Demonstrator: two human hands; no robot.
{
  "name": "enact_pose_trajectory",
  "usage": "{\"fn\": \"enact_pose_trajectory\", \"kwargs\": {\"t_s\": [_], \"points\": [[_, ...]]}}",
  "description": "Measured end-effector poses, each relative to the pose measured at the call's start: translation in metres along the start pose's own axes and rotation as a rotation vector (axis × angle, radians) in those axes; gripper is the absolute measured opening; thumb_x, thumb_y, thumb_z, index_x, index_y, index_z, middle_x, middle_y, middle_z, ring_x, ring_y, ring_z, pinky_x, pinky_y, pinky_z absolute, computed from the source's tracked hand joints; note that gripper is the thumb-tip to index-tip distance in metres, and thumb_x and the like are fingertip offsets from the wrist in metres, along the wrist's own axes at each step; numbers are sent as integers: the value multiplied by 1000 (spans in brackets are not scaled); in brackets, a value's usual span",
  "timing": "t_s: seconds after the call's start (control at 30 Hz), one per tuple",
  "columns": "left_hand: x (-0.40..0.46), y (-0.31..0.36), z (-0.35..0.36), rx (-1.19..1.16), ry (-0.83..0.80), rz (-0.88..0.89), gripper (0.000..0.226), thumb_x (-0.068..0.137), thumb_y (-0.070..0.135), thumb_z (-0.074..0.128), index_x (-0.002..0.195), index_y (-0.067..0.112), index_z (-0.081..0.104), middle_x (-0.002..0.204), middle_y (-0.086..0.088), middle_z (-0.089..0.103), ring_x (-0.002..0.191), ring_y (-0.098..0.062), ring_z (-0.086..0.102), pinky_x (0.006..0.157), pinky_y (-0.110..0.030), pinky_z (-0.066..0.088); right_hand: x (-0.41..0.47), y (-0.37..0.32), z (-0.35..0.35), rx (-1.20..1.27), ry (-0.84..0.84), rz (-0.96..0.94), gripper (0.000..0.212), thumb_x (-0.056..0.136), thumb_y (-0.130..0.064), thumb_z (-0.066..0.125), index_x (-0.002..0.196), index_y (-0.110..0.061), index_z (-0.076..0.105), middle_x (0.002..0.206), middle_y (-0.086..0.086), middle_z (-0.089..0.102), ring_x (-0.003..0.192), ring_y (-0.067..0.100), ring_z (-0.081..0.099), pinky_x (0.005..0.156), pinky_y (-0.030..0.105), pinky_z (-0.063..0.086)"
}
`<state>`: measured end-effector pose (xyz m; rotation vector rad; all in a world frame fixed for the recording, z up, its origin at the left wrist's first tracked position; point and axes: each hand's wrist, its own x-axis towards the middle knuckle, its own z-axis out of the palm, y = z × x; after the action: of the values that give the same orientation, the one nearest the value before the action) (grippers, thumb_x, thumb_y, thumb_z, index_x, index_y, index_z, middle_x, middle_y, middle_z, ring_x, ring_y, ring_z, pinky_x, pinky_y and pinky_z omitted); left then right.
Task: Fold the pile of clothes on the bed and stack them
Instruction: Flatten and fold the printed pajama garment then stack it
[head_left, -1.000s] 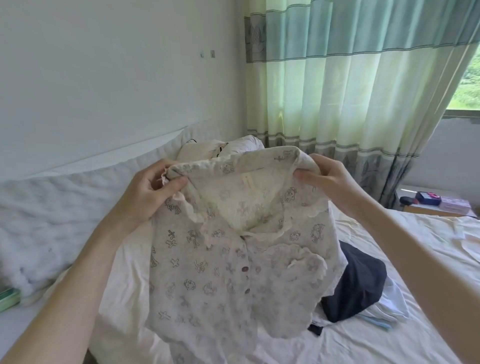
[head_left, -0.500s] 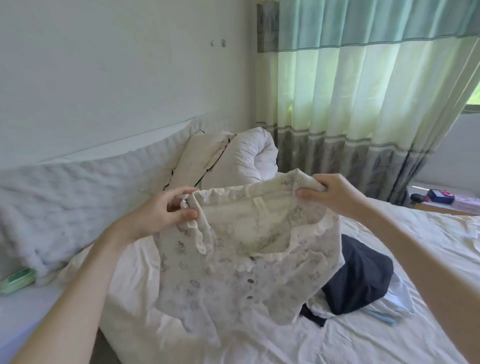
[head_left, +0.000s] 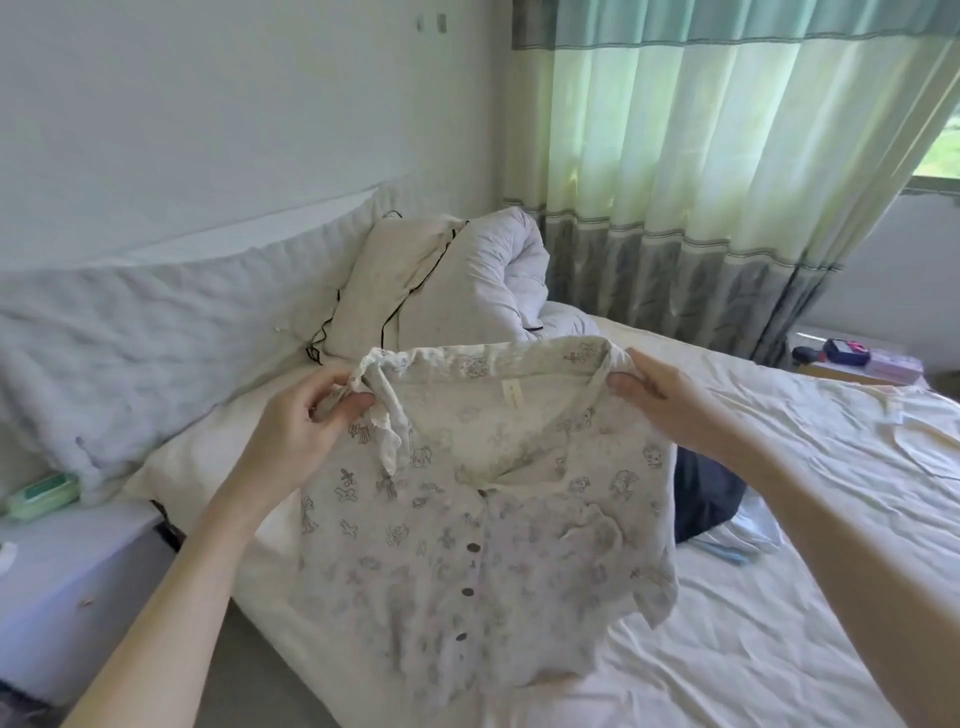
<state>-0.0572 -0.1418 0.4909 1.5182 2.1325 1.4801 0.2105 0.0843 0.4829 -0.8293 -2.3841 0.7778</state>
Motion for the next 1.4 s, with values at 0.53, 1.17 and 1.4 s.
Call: {"fn": "enact_pose_trajectory", "kwargs": {"t_s": [0.53,1.17,1.4], "points": [[-98,34,-60,-14,150,72,5,68,43,68,71,46,65,71,6,67,60,-5,54,53,-7,36,-115,-90,-11,-149,272,-127,44,86,-23,66,56,-26,34,48,-7,35,47,2,38,47,11,32],[71,-271,126,260,-70,-336,23,81,39,67,88,17,68,74,1,70,66,-12,62,52,-26,43,115,169,209,-160,-40,291,30,88,-45,59,78,-18,53,63,-7,56,58,11,52,53,29,40],[112,-437,227,264,-208,-499,31,82,44,64,97,18,69,91,6,69,78,-11,62,60,-23,44,180,306,339,-210,-177,388,31,91,-44,56,91,-13,58,74,3,62,68,26,57,59,35,44]]}}
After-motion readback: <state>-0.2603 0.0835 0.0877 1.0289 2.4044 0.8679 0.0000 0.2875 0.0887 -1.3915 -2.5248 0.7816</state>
